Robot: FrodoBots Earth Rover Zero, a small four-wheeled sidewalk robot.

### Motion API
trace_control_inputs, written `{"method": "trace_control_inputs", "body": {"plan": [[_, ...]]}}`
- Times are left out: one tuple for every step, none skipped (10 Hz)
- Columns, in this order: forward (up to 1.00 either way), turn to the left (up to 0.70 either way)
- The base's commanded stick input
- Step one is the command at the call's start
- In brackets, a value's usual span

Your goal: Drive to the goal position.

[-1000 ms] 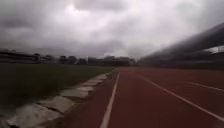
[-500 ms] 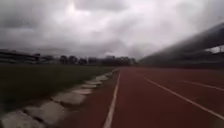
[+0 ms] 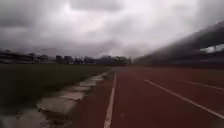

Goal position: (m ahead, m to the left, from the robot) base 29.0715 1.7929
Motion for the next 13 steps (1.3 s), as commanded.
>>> {"method": "trace_control_inputs", "body": {"plan": [[0.7, -0.35], [0.7, -0.35], [0.7, -0.35], [0.7, -0.35], [0.7, -0.35], [0.7, -0.35], [0.7, -0.35], [0.7, -0.35], [0.7, 0.0], [0.7, 0.0], [0.7, 0.0], [0.7, 0.0], [0.7, 0.0]]}}
